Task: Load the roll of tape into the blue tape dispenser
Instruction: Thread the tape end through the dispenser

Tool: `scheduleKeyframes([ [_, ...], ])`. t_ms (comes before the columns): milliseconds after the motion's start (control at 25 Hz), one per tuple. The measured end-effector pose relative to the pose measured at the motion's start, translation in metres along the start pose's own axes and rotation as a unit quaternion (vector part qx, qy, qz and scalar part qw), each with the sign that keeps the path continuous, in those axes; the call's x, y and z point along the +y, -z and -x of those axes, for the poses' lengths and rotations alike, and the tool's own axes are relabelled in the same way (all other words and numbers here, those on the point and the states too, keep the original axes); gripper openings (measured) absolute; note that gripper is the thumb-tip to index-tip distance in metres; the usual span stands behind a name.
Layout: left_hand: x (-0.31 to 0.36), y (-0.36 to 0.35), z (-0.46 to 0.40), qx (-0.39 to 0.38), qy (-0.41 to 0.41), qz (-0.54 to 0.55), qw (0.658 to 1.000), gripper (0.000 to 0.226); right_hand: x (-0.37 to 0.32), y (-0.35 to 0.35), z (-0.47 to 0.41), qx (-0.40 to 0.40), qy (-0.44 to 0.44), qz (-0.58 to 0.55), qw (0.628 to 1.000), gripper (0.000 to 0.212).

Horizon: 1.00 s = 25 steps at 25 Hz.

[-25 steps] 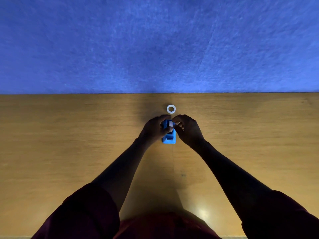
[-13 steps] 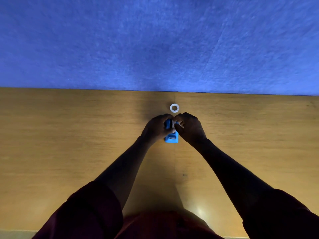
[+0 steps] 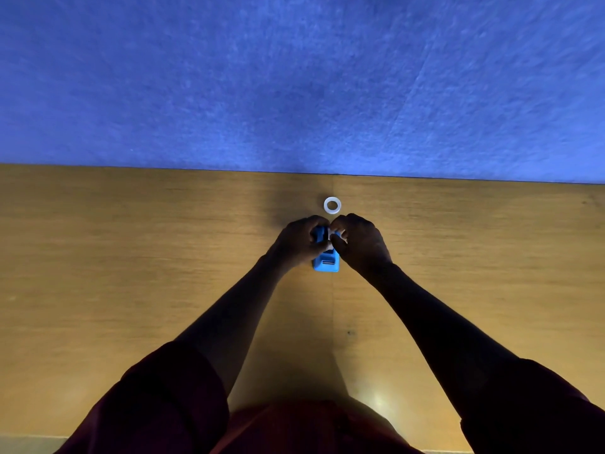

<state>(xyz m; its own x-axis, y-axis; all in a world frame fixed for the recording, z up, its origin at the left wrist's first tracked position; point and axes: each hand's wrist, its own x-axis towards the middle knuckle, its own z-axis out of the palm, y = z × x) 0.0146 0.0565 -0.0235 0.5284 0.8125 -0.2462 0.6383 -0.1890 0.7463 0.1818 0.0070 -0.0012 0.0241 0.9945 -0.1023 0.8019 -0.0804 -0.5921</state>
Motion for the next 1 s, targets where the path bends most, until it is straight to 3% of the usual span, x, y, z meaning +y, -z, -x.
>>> scheduleKeyframes([
  [1000,-0.0009,-0.0021,0.0002,0.019,-0.016,-0.009,1.0,0.044,-0.0015,0.0013,-0.0006,0.001,0.0,0.007,1.0,0.011],
])
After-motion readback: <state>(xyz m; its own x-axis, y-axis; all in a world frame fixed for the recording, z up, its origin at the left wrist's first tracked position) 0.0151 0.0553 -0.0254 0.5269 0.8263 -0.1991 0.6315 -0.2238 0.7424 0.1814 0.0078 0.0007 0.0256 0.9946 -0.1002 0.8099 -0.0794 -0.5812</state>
